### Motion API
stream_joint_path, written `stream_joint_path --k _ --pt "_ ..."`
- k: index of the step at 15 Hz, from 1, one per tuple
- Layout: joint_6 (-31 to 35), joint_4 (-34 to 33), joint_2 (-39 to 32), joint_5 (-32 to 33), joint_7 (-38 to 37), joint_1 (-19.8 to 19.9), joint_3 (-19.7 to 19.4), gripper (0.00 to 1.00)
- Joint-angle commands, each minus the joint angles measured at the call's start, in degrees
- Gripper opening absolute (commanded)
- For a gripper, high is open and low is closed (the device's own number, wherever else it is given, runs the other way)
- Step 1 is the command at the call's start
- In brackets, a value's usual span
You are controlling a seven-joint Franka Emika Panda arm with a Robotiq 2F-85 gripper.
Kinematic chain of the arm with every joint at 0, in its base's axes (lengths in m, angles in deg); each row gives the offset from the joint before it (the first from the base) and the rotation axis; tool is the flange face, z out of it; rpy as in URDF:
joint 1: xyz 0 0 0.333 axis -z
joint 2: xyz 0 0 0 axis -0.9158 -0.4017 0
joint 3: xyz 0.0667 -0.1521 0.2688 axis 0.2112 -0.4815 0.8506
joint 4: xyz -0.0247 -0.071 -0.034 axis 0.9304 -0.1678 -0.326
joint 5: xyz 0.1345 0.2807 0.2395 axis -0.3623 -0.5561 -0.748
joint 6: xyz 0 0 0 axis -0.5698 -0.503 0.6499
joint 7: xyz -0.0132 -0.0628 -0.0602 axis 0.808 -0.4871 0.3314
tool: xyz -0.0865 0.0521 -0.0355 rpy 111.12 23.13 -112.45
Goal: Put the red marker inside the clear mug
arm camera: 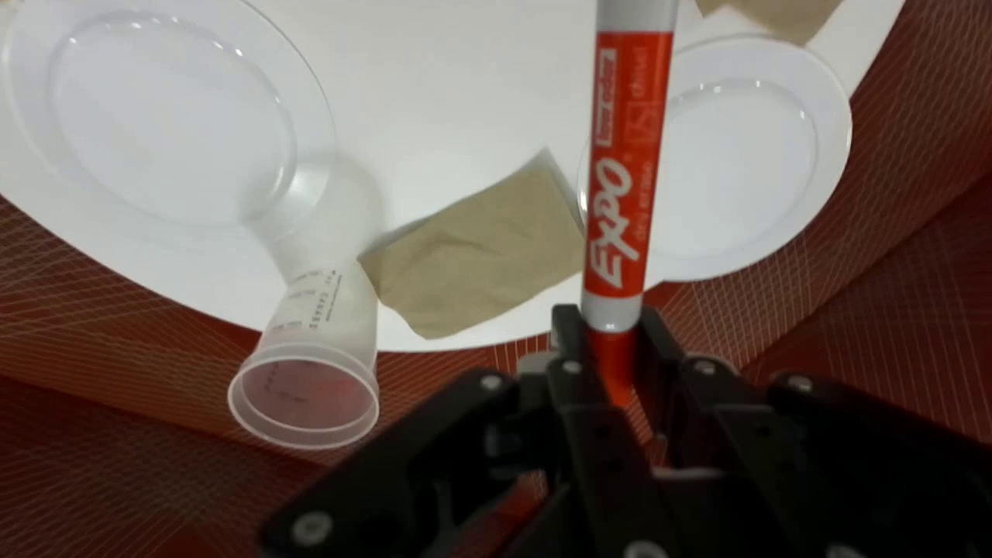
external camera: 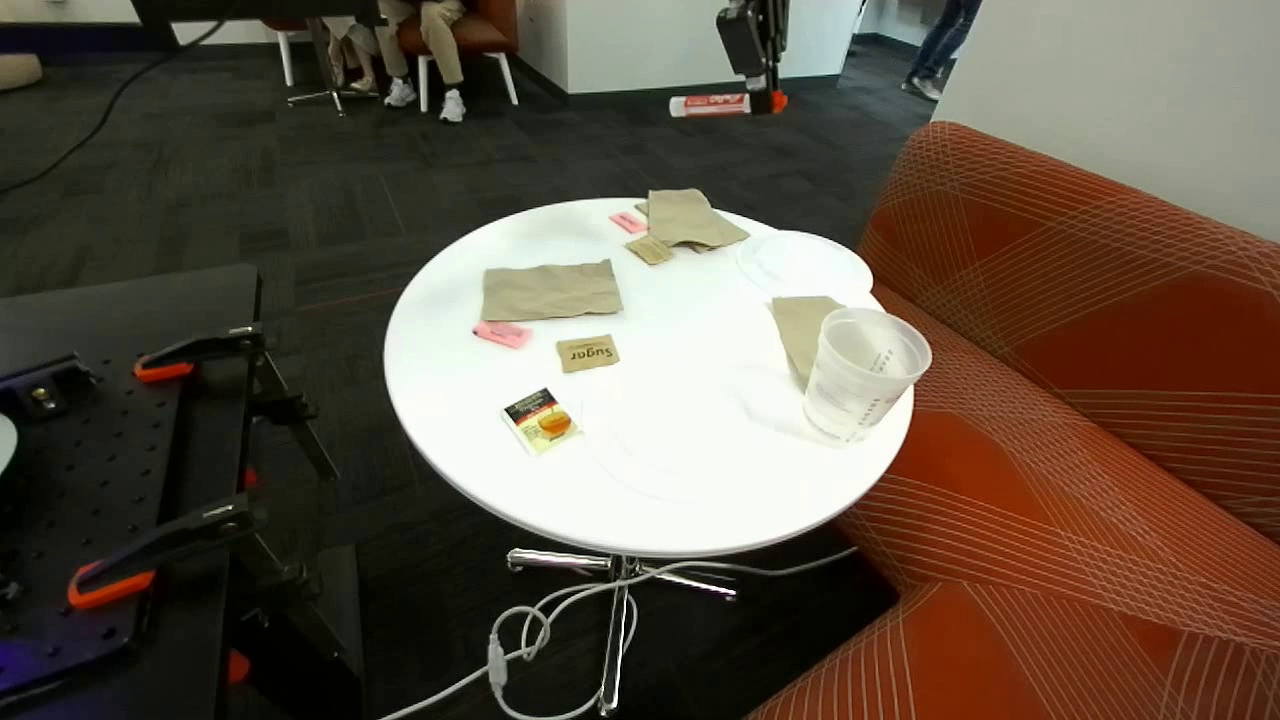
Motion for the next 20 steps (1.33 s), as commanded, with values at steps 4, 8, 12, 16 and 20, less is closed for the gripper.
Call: stream_joint_path --k 4,8,12,16,20 --pt "6.1 0.5 -1.6 22.7 -26.3 -5.9 -9.3 0.05" --pt "2.2 -0.5 -2.2 40.4 -43.9 -6.5 -10.4 0.05" --pt "-6.1 0.9 -1.6 54.7 -58.3 -4.2 -6.7 0.05" --pt "-18.0 2.1 -2.0 60.9 -65.2 -1.3 -1.5 0.05" --pt "-23.4 2.4 -2.8 60.8 -64.6 2.4 2.8 0.05"
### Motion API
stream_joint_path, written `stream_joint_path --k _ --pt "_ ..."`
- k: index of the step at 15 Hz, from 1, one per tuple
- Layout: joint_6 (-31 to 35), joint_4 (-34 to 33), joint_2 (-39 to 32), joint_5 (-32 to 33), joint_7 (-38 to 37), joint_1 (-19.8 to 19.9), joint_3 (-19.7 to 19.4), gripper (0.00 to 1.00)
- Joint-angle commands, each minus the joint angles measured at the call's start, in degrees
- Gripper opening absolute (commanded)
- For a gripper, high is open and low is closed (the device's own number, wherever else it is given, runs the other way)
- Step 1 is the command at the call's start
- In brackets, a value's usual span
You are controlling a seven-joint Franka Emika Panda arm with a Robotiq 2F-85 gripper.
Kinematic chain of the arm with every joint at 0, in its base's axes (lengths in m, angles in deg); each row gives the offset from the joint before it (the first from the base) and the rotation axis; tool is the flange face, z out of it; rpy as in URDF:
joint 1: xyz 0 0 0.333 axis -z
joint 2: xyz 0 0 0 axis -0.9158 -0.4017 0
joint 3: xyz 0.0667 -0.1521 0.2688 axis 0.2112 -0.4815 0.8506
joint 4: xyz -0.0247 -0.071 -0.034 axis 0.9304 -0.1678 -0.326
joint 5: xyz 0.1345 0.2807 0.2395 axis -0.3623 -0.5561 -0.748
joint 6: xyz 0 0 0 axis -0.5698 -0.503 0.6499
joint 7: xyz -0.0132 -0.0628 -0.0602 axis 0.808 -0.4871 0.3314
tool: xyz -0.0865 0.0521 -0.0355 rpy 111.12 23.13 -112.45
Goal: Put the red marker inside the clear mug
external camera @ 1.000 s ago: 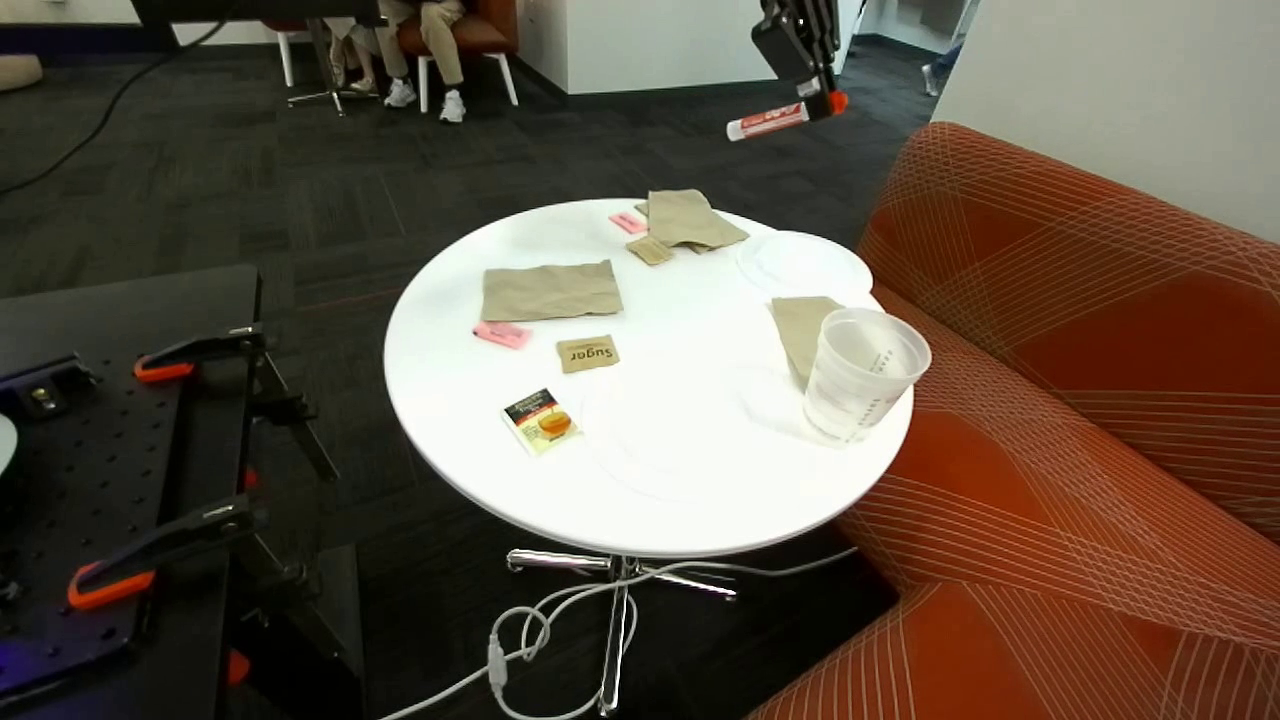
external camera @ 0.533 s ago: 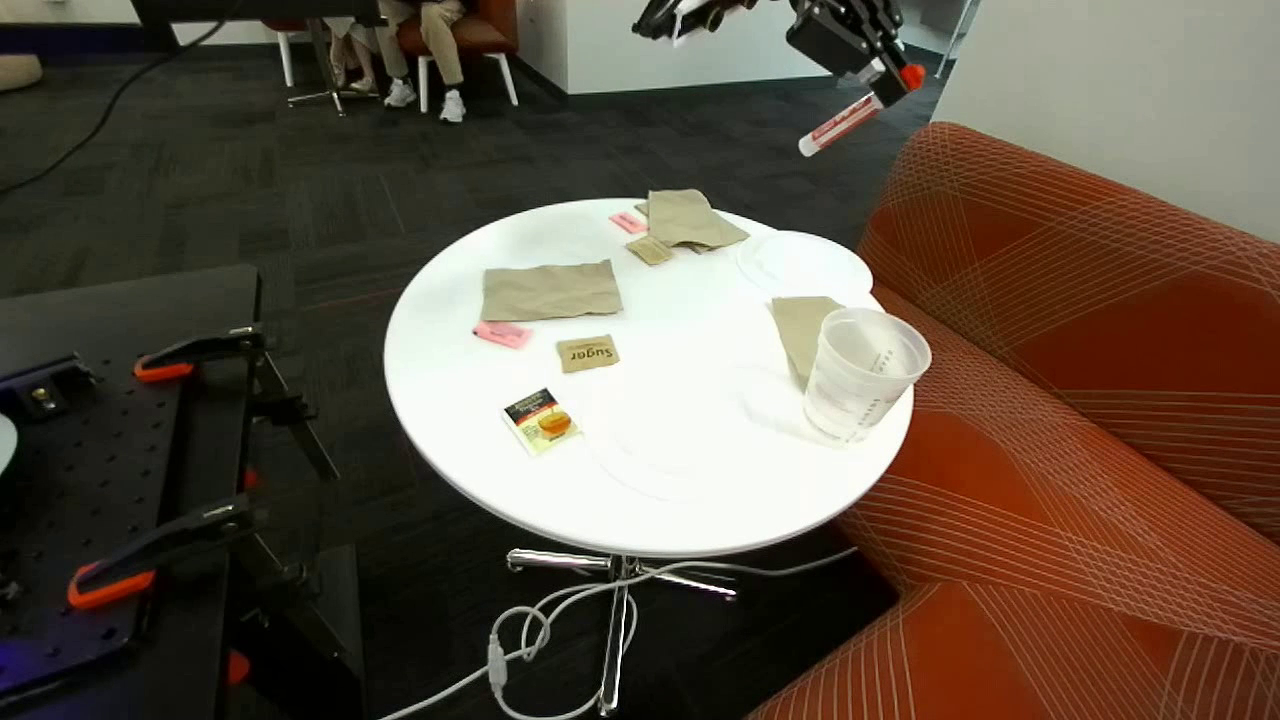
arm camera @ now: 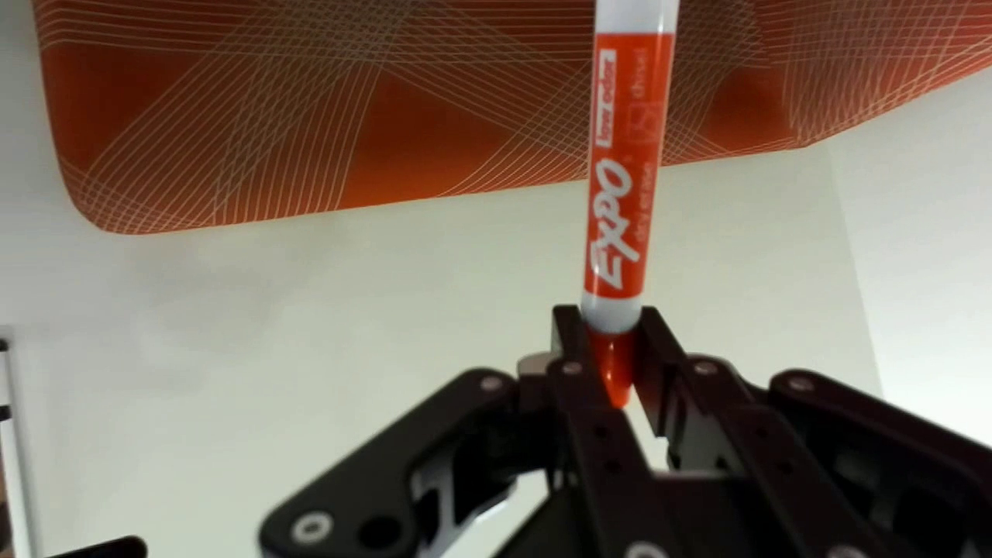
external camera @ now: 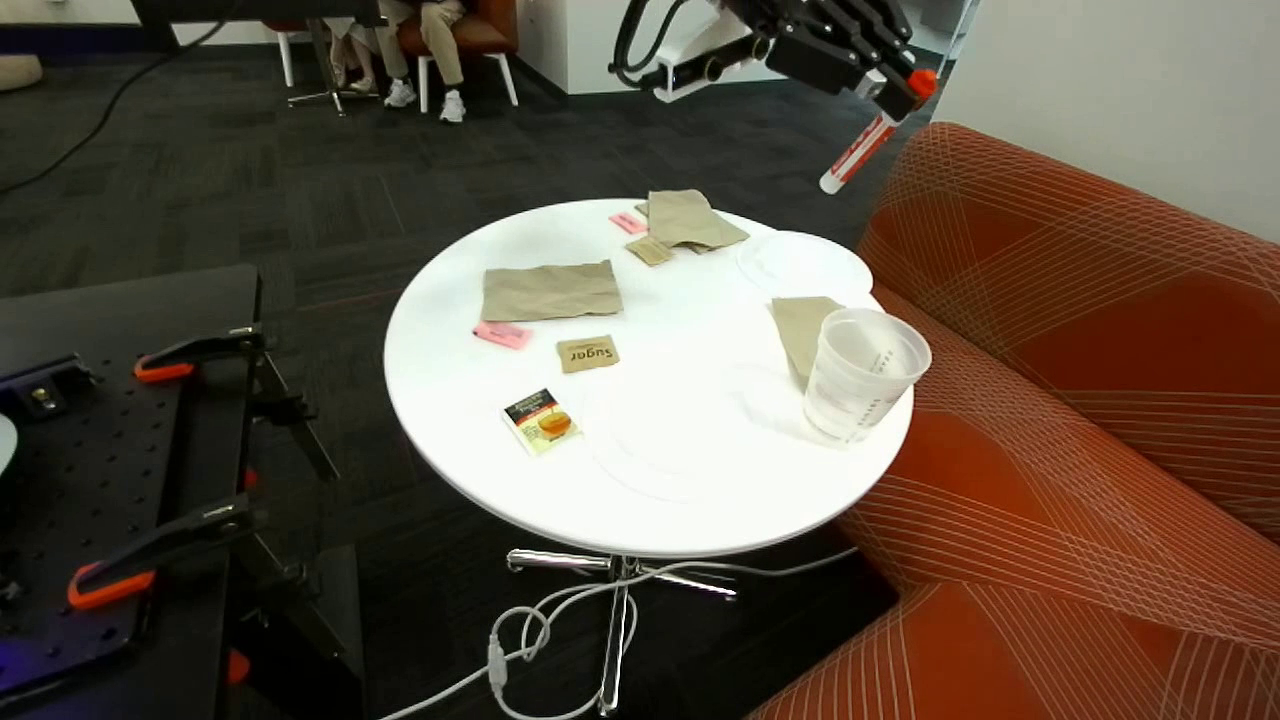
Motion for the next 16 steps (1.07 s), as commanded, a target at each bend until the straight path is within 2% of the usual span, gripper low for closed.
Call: stream_joint_path --k 1,8,16 --pt "-2.8 0.5 -0.1 1.6 -0.7 3.9 3.8 0.05" --pt "-3.2 -1.1 -1.2 4.1 1.5 7.9 4.8 0.05" --pt "-4.3 -4.4 -5.3 5.5 7.2 9.9 4.7 0.05"
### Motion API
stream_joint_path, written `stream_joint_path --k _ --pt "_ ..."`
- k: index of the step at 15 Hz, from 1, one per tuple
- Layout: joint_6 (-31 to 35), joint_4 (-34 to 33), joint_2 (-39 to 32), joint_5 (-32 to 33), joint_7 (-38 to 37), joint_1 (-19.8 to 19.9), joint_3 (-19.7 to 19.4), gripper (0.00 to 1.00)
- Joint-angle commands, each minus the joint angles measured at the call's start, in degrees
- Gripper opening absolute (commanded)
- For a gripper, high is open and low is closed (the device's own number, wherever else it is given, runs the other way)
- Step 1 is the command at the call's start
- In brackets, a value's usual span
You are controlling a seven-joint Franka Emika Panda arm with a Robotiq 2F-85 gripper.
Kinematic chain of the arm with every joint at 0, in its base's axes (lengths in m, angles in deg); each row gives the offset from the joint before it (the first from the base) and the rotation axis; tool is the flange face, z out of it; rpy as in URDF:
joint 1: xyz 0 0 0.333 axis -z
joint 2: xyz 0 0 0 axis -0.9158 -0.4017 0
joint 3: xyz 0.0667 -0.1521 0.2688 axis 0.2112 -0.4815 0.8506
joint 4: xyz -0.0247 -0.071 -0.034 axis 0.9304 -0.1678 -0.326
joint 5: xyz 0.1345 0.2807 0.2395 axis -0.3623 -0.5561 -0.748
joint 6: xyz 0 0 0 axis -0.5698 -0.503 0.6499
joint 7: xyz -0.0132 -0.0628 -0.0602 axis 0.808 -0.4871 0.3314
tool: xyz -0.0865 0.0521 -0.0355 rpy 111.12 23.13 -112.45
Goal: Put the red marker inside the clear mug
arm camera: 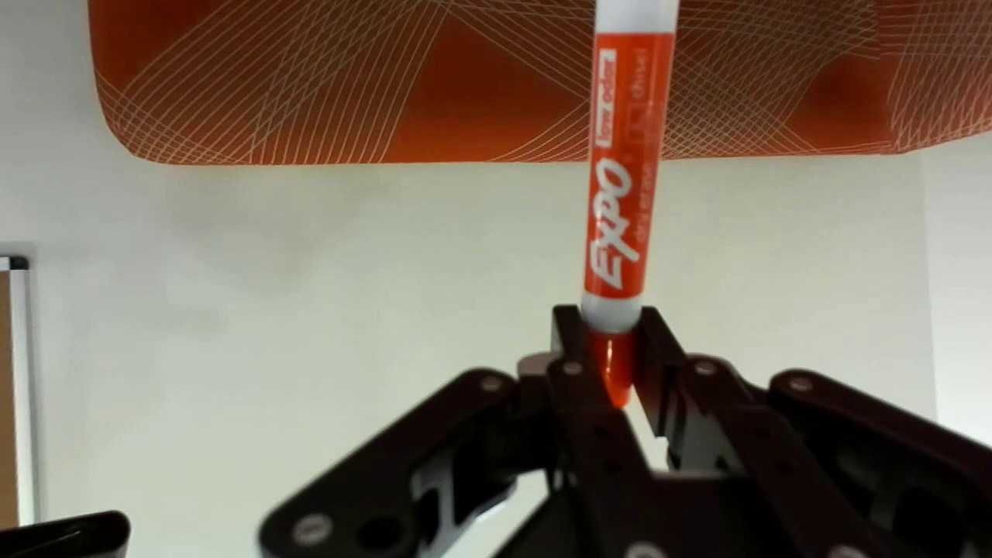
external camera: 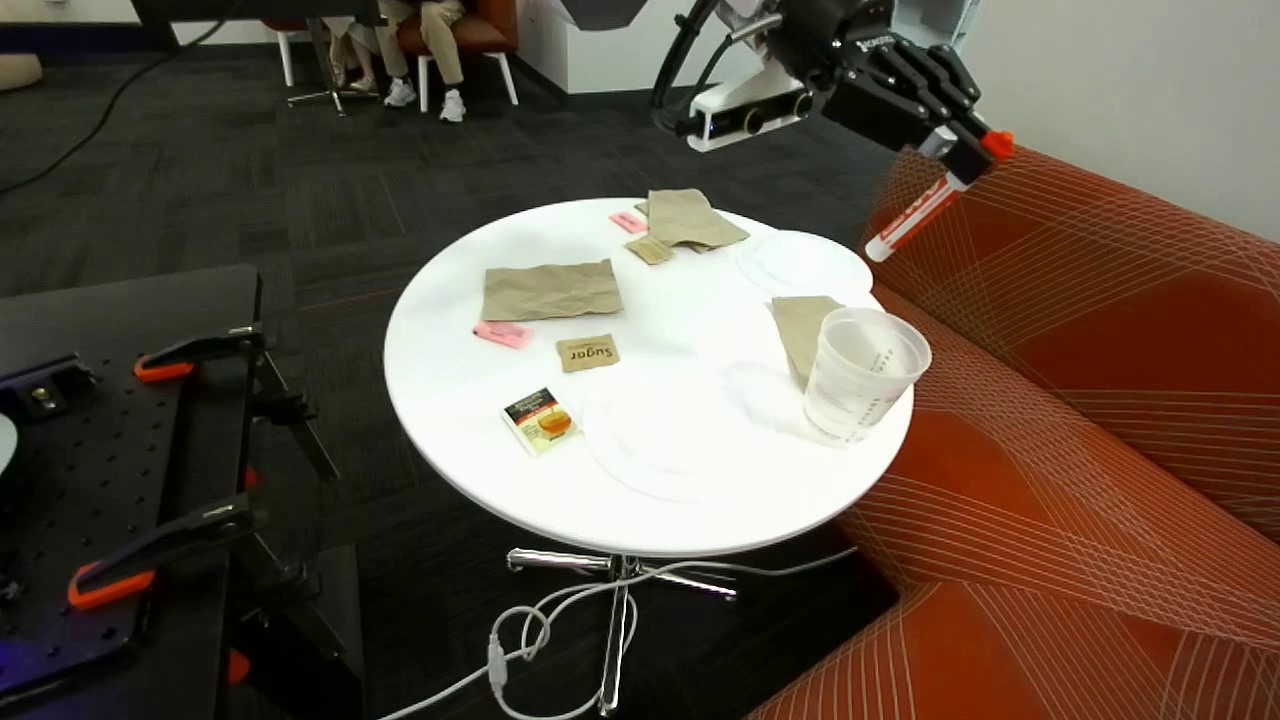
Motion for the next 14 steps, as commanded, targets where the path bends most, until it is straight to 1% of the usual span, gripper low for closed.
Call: stream_joint_path --k 1,7,14 --pt "-2.3 -3.2 -2.8 1.2 2.8 1.3 1.2 0.05" --pt "-3.2 -7.1 -7.1 -0.1 7.4 1.9 1.2 0.05" --pt "-3.0 -11.2 -11.6 -0.8 10.5 2.2 1.4 0.05"
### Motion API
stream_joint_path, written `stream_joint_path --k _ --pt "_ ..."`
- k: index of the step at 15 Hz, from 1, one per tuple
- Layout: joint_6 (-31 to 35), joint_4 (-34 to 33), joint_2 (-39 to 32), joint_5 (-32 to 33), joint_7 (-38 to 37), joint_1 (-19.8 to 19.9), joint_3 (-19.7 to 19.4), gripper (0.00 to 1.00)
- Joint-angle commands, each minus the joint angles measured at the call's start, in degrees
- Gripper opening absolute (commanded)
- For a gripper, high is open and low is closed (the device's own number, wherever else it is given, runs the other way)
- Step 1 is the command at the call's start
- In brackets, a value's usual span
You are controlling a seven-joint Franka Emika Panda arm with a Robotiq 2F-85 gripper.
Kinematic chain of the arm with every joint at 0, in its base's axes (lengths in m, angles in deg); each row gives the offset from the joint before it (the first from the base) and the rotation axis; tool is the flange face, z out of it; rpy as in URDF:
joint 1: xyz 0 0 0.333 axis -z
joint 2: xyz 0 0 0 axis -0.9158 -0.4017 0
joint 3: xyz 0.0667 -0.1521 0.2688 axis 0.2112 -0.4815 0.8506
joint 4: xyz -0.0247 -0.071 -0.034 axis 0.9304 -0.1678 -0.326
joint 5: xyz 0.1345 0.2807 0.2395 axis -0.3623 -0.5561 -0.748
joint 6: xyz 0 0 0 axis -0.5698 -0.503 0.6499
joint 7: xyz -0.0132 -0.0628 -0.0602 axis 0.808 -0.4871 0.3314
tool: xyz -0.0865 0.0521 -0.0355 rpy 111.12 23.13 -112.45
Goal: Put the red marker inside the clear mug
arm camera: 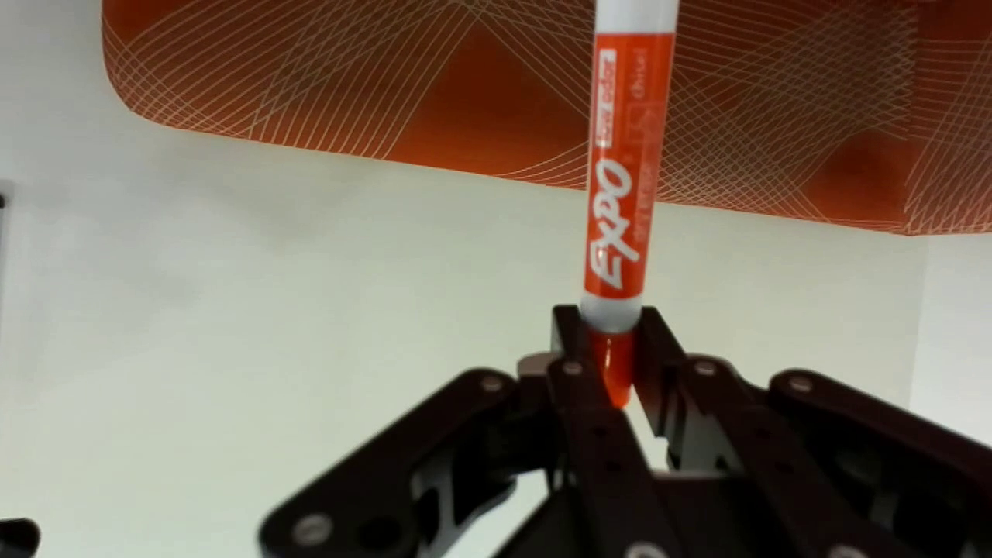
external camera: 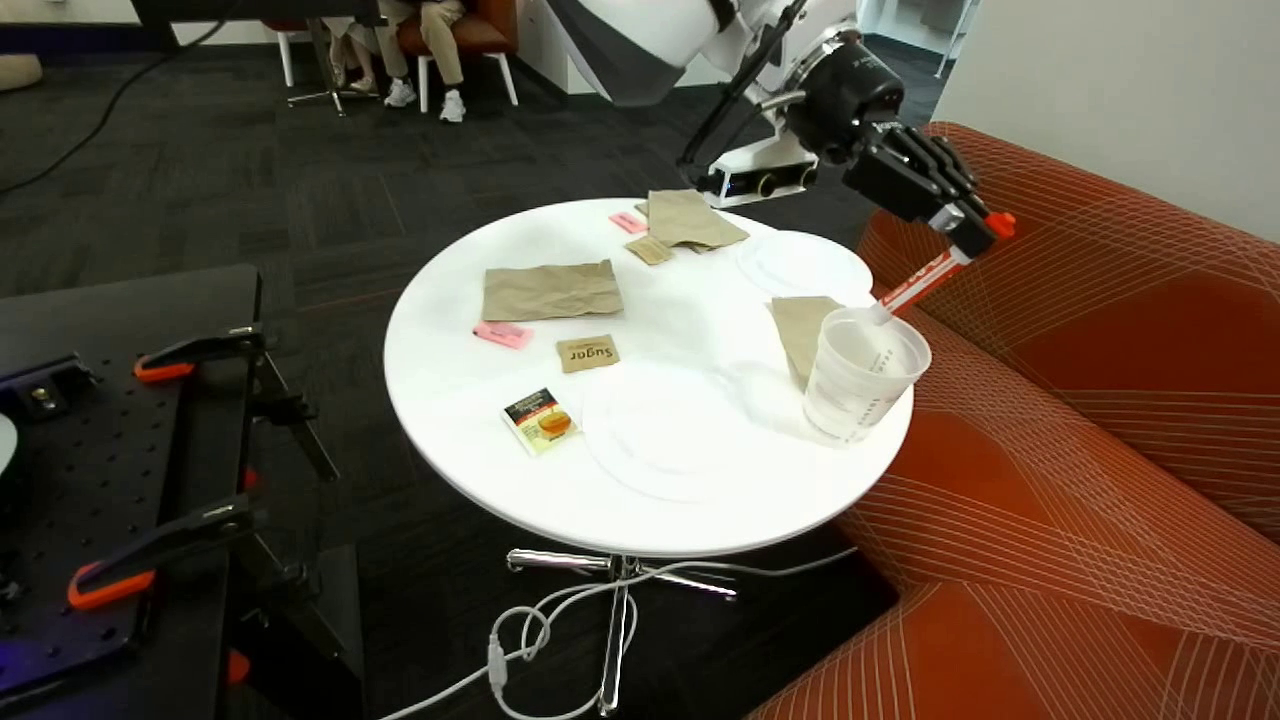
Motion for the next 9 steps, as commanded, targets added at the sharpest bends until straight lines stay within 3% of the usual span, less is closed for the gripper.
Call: stream_joint_path --k 1,9 --pt "-1.6 -4.0 -2.7 -1.0 3.0 0.9 1.4 0.05" --pt "-1.6 -7.4 -6.6 -3.3 7.1 0.7 1.8 0.05"
